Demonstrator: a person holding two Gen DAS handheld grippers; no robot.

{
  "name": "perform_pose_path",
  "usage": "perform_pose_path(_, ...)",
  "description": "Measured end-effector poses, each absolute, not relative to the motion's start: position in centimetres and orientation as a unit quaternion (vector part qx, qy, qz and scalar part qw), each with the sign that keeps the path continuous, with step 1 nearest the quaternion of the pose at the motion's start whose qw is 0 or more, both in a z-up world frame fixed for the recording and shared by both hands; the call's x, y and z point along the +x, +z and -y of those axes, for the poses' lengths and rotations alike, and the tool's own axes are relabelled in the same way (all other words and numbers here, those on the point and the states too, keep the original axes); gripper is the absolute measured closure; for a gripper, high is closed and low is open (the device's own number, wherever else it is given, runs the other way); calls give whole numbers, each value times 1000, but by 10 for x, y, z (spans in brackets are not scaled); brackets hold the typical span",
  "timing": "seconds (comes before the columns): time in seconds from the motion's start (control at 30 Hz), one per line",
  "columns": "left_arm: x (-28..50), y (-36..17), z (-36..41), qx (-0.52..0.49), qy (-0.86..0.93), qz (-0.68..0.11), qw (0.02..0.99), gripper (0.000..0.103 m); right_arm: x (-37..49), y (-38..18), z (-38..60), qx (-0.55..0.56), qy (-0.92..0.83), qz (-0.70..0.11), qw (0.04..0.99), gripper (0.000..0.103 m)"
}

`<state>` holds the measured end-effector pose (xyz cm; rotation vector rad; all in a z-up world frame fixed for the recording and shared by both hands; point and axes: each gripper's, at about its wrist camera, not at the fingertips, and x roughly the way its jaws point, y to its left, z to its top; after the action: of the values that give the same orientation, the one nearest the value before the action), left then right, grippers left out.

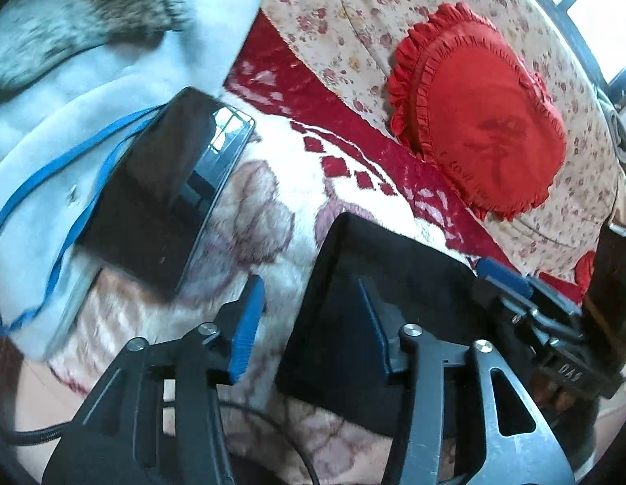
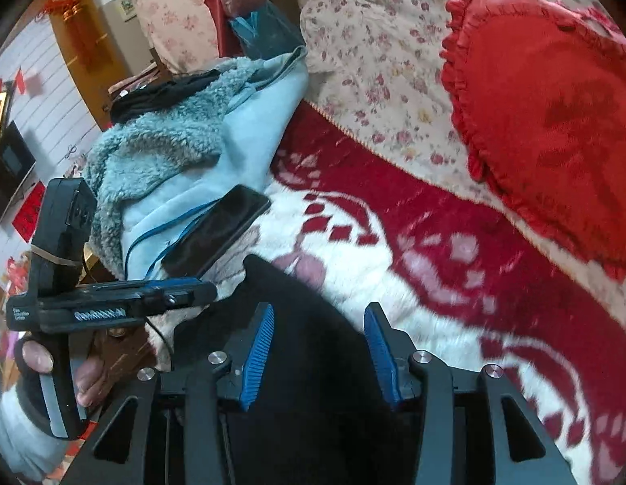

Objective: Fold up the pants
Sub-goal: 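Fold the pants in half with the right gripper toward the left gripper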

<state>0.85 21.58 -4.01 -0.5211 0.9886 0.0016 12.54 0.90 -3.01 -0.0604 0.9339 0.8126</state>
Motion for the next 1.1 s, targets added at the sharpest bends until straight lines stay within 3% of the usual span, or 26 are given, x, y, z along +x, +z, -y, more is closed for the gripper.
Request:
perform_pose_path(0.3,-32,-43,-206,-235,19,-477,847,54,65,-32,-18,-54,411,-431,801,58)
perform_pose_path(0.57,-47,-48,-210,-235,34,-483,842,54,12,-63,-43,-179,429,-417,781,58)
perform_pose_path(0.67,-53,-45,-209,-234,33,-481,844,54,20,-64,-34,-149,415,-420,793,78)
perform_pose_path(0.7,-54,-43,-209,-235,32,-480,845,54,27,-62,-28,-109,421,-433,790,91)
perform_pose_path(0.77,-55,-39,-209,-237,30,-474,848,54,36,-57,-15,-55,425,-445,786,97)
perform_pose_path(0.93,-56,-26,-205,-237,27,-455,858,54,22,-46,-15,-42,445,-452,772,97)
perform_pose_path(1.1,-50,-24,-195,-224,30,-455,861,54,22,-74,-22,-42,433,-479,762,97)
